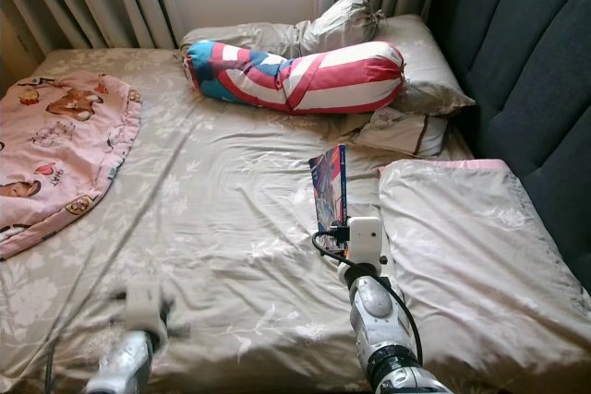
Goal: Clean up the room
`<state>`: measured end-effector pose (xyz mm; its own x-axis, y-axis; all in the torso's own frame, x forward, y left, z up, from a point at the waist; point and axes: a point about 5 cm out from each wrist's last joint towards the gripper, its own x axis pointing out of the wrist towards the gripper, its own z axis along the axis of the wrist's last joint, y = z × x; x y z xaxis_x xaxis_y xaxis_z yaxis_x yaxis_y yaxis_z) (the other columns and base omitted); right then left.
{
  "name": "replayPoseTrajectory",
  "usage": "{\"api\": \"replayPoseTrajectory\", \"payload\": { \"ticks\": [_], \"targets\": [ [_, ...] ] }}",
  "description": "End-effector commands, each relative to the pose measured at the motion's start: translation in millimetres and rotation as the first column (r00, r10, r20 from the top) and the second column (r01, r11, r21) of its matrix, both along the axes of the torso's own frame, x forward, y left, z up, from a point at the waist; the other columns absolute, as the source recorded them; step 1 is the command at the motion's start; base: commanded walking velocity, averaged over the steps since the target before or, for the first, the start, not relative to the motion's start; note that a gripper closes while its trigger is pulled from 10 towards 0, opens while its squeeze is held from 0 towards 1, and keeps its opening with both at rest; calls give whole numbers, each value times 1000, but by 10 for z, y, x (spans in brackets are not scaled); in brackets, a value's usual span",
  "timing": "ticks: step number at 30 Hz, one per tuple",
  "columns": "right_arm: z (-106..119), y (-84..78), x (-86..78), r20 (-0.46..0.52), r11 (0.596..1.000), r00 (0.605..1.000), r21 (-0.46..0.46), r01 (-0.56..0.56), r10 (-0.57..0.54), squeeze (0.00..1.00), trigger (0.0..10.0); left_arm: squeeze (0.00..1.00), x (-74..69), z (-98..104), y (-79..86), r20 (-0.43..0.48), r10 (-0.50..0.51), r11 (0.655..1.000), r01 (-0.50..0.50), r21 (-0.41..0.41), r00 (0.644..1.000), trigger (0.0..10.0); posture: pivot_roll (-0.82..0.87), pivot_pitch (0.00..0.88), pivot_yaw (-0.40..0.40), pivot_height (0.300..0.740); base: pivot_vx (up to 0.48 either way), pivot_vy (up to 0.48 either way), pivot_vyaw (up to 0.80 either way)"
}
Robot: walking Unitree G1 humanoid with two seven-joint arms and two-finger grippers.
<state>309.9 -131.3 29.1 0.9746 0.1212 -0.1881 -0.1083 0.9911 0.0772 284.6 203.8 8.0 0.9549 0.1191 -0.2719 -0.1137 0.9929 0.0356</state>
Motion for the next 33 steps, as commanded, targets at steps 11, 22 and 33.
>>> {"api": "replayPoseTrajectory", "payload": {
  "ticks": [11, 22, 33],
  "targets": [
    [100, 73, 47, 58, 998, 997, 12, -57, 56, 0, 10000, 0, -264, -39, 19, 115, 6, 999, -11, 42, 993, 10000, -64, 54, -23, 740, 0, 0, 0],
    [28, 92, 24, -2, 997, 997, -4, -78, 78, 0, 10000, 0, -214, -11, -57, 123, -12, 999, 8, 38, 992, 10000, -67, 44, -23, 705, 0, 0, 0],
    [20, 82, 13, -2, 998, 998, 4, -69, 69, 0, 10000, 0, -222, -11, -49, 121, -17, 999, 12, 45, 993, 10000, -65, 54, -23, 680, 0, 0, 0]
  ]
}}
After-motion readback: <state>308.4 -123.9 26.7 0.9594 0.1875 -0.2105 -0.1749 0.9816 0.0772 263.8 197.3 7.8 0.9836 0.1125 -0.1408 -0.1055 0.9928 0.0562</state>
